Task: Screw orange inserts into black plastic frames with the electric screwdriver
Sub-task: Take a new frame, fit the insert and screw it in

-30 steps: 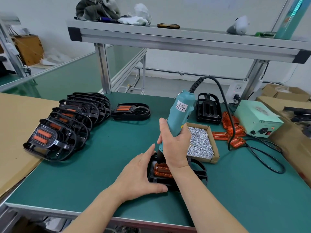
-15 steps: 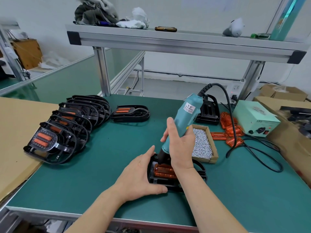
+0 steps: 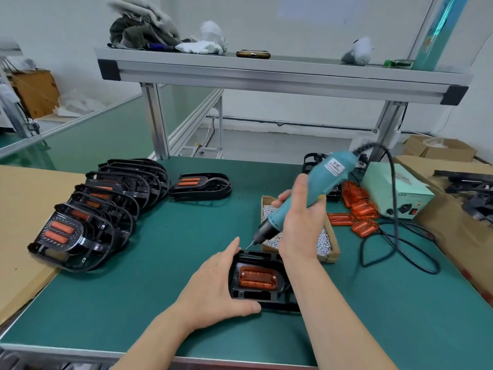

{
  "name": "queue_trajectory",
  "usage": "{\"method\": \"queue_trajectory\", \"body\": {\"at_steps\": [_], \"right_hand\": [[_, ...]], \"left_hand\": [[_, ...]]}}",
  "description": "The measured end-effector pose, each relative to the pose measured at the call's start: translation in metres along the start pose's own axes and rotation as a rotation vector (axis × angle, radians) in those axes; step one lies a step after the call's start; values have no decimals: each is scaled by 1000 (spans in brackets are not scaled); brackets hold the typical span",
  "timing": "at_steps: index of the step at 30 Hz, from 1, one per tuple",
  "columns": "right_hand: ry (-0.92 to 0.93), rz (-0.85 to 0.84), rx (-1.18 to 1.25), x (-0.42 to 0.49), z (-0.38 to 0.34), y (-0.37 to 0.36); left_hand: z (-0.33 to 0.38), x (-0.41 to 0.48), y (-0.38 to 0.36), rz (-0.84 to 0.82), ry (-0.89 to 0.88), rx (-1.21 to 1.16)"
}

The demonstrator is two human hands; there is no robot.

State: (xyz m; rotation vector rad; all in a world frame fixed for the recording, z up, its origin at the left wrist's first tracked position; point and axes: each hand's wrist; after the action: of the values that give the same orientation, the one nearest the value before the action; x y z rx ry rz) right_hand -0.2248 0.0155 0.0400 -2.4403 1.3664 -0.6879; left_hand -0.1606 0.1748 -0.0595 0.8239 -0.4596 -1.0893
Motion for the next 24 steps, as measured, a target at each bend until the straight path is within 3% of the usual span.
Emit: {"method": "queue_trajectory", "body": {"at_steps": [3,8,16,24], "right_hand": [[-180,234,137,16,5,18],[-411,393,327,29,15,41],[-632,373,283,34,34,44],[-620,383,478,34,22,54]], "left_hand": [[0,0,-1,0,-1,2],[-2,0,-1,4,5,6],[-1,0,0,1,-5,7],[0,-2,1,0,-5,5]]}}
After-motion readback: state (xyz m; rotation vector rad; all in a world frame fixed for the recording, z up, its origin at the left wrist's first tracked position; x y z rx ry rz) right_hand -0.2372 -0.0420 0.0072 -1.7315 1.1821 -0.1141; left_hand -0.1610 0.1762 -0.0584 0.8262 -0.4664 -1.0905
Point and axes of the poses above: each hand's wrist, its own x-axis towards the middle knuckle, its own y-axis out of the back of the hand, z = x × y, and after that the axes turned 11 degrees about -z, right-handed
